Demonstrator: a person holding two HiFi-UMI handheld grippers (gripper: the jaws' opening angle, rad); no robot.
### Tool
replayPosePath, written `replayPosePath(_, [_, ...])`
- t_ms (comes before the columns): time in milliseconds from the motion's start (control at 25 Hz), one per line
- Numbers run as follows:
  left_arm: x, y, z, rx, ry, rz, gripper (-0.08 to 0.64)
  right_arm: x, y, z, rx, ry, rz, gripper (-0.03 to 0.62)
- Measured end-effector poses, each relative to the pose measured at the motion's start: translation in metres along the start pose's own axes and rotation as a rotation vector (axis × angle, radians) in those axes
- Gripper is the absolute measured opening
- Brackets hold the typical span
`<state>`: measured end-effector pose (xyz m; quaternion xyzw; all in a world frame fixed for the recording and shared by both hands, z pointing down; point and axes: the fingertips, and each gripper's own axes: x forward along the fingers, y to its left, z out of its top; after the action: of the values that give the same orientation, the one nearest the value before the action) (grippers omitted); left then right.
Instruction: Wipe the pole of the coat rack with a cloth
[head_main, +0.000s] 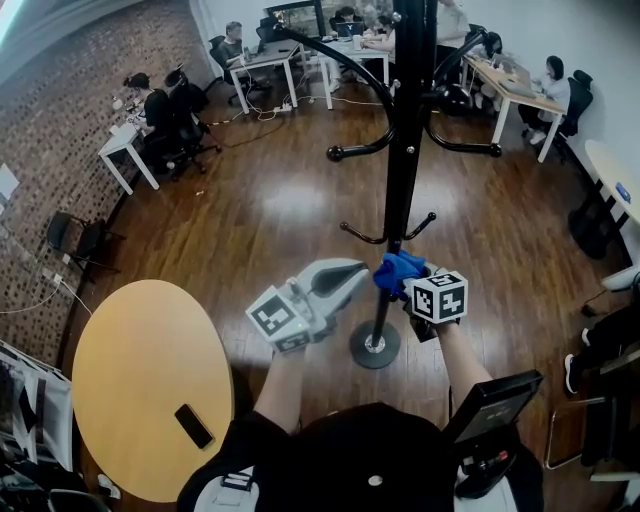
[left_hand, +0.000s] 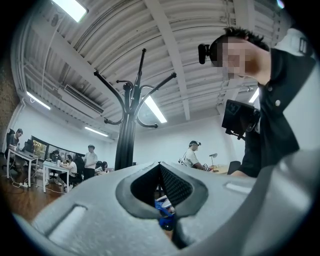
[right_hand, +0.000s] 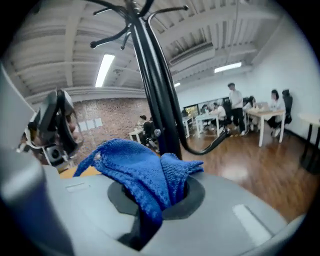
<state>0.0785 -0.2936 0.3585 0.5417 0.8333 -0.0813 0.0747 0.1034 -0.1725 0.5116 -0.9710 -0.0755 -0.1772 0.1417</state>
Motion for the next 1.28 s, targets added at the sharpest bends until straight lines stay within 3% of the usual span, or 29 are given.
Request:
replayPosePath(120, [-0.005,-0.001,0.002,0.006,0.002,0.006,-0.003,-0.006,-0.001,0.033,-0.101,-0.146,-0.085,0.041])
replayPosePath(240, [-0.016,0.002,0.003,0.007,0.006,0.028,-0.003,-0.025,0.019,0.081,-0.176,-0.295,-0.079,0.048])
replayPosePath(480, [-0.030,0.006,0.017,0.047,-0.016,0.045,-0.003,-0.079,0.061,0.223,-0.334,-0.602,-0.098,0.086])
replayPosePath(600, [-0.037,0.007,0.022,0.059,-0.026,0.065,-0.003,-0.123,0.086,0.278,-0.436,-0.756,-0.149,0.040])
replayPosePath(720, [-0.040,0.010,0.029,0.076,-0.038,0.085,-0.003,-0.167,0.120,0.322,-0.534,-0.883,-0.149,0.040])
replayPosePath(880, [-0.042,0.008,0.033,0.089,-0.038,0.099,-0.003,-0.203,0.156,0.330,-0.600,-0.956,-0.102,0.038])
replayPosePath(1120, [-0.048,0.012,0.038,0.076,-0.052,0.098,-0.003,-0.269,0.203,0.325,-0.638,-1.160,-0.039,0.038])
replayPosePath(1280, [-0.042,0.008,0.035,0.081,-0.035,0.079,-0.003,-0.272,0.199,0.328,-0.647,-1.179,-0.041,0.040])
